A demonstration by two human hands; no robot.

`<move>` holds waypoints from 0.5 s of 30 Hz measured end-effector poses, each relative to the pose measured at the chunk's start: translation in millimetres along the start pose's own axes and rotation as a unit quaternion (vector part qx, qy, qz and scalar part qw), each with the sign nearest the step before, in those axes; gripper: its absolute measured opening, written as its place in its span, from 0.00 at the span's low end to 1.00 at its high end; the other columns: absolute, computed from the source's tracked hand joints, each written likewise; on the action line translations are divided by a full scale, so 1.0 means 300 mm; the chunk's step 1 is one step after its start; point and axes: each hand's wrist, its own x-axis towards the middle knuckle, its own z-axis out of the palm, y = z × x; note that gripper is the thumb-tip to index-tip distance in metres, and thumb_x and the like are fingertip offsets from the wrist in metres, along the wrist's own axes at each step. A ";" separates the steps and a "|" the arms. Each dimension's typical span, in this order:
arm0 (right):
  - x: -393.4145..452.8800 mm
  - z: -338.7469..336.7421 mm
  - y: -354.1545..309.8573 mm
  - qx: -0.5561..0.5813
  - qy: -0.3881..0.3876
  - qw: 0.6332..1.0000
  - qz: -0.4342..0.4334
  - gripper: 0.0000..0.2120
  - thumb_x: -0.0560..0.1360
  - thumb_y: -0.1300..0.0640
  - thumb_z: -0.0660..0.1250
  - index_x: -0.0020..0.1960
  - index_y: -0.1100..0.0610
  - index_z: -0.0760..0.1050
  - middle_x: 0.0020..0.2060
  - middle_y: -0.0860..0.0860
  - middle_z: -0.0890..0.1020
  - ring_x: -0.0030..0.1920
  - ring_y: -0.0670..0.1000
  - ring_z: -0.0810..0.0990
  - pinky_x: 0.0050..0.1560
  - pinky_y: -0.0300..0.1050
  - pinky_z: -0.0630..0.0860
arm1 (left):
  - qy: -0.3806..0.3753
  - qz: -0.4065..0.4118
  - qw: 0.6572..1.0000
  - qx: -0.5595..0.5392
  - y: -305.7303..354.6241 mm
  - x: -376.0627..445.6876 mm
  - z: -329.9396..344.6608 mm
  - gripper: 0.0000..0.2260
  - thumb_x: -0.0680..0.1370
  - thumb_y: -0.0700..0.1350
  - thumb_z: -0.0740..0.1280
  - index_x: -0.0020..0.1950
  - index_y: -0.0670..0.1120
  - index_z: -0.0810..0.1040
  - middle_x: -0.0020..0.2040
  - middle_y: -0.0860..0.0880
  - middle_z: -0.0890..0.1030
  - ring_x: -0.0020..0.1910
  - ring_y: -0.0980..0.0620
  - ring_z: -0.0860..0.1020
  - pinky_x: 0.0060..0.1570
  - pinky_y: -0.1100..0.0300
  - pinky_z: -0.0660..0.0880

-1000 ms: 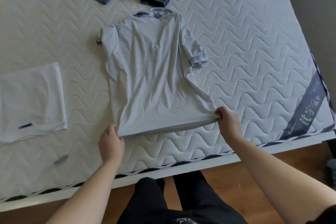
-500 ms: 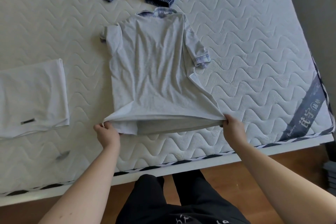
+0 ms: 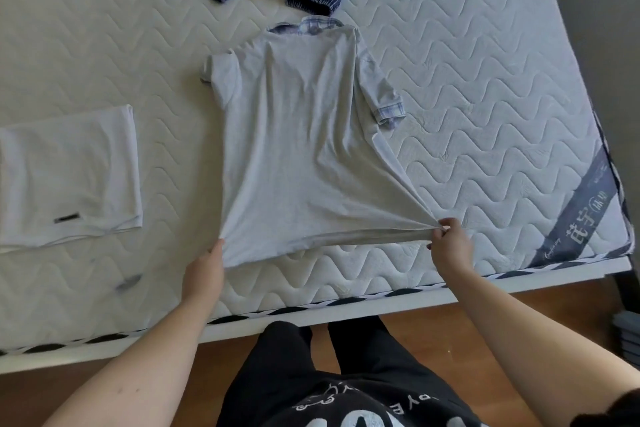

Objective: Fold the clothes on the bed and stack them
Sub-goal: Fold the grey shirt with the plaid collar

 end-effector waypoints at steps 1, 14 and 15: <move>0.000 -0.013 0.010 -0.009 0.008 1.000 0.007 0.12 0.78 0.59 0.55 0.59 0.56 0.71 0.43 0.56 0.81 0.42 0.57 0.80 0.39 0.49 0.73 | 0.026 -0.011 0.999 0.020 -0.010 -0.011 -0.006 0.20 0.80 0.34 0.54 0.71 0.44 0.67 0.57 0.38 0.78 0.51 0.39 0.78 0.49 0.49 0.75; -0.051 -0.060 0.027 0.139 -0.069 0.988 0.023 0.15 0.79 0.66 0.53 0.55 0.60 0.78 0.38 0.51 0.86 0.37 0.47 0.85 0.41 0.47 0.82 | 0.072 -0.240 0.654 -0.714 0.180 -0.014 -0.094 0.11 0.81 0.35 0.55 0.50 0.46 0.75 0.41 0.45 0.81 0.30 0.50 0.80 0.31 0.58 0.77; -0.053 -0.055 0.025 0.143 -0.073 0.987 0.019 0.14 0.79 0.66 0.55 0.53 0.59 0.79 0.36 0.50 0.86 0.38 0.47 0.86 0.42 0.46 0.82 | 0.072 -0.238 0.653 -0.715 0.185 -0.007 -0.096 0.11 0.80 0.34 0.56 0.46 0.46 0.74 0.36 0.45 0.78 0.26 0.52 0.76 0.26 0.62 0.74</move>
